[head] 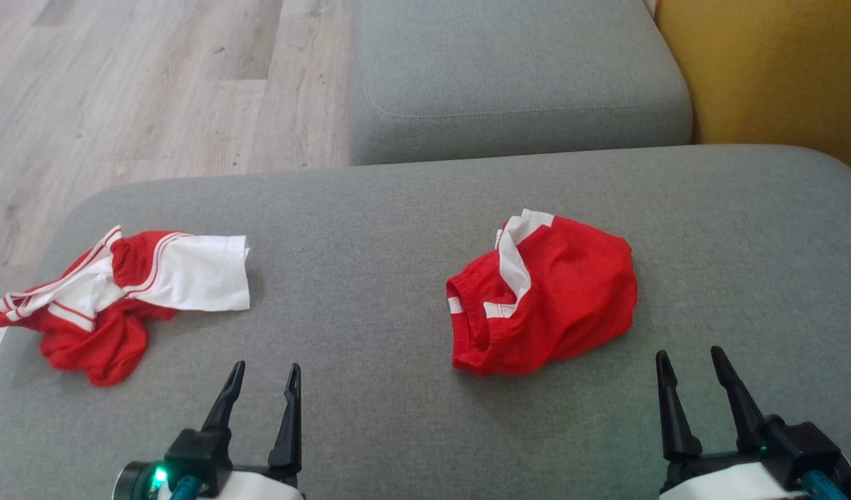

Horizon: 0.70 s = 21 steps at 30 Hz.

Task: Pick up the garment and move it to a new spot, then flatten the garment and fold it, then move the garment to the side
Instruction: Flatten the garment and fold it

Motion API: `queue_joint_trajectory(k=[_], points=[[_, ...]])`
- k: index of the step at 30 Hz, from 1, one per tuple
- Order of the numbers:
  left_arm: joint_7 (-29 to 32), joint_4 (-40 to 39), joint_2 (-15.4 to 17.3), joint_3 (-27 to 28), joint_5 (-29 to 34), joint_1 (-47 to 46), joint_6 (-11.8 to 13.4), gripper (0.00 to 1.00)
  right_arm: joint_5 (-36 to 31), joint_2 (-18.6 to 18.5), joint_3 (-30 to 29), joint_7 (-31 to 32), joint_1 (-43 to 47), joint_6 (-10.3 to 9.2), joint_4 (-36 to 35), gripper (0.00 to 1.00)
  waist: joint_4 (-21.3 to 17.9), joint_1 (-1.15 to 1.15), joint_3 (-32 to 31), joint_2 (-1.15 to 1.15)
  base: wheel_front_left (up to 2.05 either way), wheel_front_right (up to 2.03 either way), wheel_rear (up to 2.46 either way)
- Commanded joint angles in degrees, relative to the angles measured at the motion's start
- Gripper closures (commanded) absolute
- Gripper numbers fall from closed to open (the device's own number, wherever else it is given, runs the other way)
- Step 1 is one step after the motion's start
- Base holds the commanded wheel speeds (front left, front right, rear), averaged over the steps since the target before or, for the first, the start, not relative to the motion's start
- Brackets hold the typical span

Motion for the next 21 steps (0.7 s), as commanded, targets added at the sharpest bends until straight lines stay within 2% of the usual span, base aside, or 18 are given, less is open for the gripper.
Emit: queue_joint_trajectory(k=[1,4,8,11,15,21], points=[[-0.7,-1.5,-0.4,1.8,0.3,-2.8,0.4,0.0,-0.5,-0.4,1.4,-0.5,-2.1,0.44,-1.9,0.0,-0.2,0.0,0.2,0.0,0.0,0.0,0.0],[-0.7,-1.1,-0.4,1.7,-1.6,-3.3,0.8,0.0,-0.6,-0.4,1.5,-0.5,-2.4,0.44,-2.0,0.0,-0.7,0.0,0.9,0.0,0.0,0.0,0.0],[-0.7,1.1,-0.4,-0.5,-6.7,-5.7,-1.5,0.0,-1.0,-0.4,1.7,-0.5,-3.0,0.44,-2.0,0.0,-1.6,0.0,2.1,0.0,0.0,0.0,0.0],[-0.7,4.3,-0.4,-3.4,-14.5,-8.7,-3.7,0.0,-1.4,-0.4,2.0,-0.5,-3.6,0.44,-1.9,0.0,-2.5,0.0,3.0,0.0,0.0,0.0,0.0],[-0.5,9.8,-0.4,-9.7,-26.5,-14.7,-5.4,0.0,-1.9,-0.4,2.5,-0.5,-4.5,0.44,-1.8,0.0,-3.8,0.0,4.3,0.0,0.0,0.0,0.0],[7.5,16.0,-0.4,-19.2,-47.2,-24.0,-7.3,0.0,-2.5,-0.4,3.4,-0.5,-5.9,0.44,-1.9,0.0,-5.6,0.0,6.4,0.0,0.0,0.0,0.0]])
